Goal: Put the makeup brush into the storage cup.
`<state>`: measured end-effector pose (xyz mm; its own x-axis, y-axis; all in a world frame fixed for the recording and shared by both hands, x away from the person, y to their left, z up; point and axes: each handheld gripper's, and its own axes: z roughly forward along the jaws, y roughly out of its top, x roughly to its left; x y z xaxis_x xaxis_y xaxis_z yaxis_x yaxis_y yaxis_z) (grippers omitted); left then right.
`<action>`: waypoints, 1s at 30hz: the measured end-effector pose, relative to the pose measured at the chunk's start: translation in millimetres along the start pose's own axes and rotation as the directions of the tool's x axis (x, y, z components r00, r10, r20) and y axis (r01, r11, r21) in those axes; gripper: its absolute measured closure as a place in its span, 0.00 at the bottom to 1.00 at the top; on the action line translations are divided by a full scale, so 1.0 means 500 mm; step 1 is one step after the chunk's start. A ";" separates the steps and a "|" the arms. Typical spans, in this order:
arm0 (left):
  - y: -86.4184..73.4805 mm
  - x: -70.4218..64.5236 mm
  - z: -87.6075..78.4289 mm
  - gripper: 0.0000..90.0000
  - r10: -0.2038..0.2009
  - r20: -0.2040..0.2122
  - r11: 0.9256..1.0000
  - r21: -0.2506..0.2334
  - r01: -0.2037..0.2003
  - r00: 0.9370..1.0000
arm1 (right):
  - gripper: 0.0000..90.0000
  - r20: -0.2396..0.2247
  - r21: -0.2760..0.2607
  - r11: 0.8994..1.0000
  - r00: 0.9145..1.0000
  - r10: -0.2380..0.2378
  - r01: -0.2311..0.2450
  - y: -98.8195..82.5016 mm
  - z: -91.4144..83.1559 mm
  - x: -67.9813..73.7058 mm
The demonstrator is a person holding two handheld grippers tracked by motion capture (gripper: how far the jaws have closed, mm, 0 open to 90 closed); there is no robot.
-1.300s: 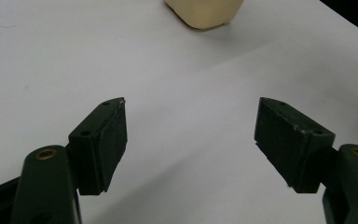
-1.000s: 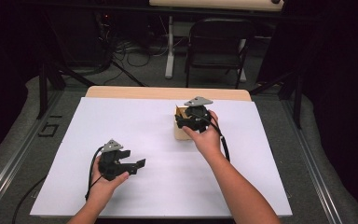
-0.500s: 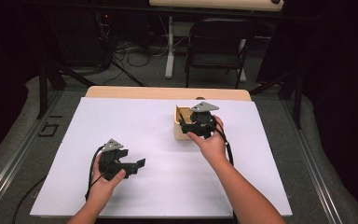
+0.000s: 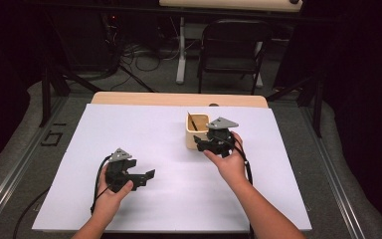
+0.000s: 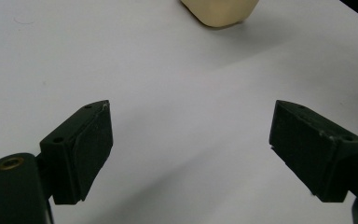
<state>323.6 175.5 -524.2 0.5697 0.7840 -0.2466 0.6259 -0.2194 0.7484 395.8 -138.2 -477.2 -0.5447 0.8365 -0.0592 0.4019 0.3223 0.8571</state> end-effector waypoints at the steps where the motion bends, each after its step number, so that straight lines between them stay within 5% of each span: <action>1: 0.000 0.000 0.000 0.15 0.001 0.000 1.000 -0.001 -0.001 1.000 | 0.39 0.000 0.000 1.000 1.000 -0.001 0.001 -0.002 -0.003 0.001; 30: 0.000 -0.002 -0.013 0.16 0.035 -0.008 0.999 -0.023 -0.036 0.999 | 0.41 -0.005 -0.006 0.999 0.999 0.032 -0.032 -0.109 -0.093 -0.007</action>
<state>319.9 178.6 -520.0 0.5874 0.7802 -0.2152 0.5927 -0.2337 0.7708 341.3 -179.2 -499.8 -0.5349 0.8444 -0.0293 0.4150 0.2927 0.8615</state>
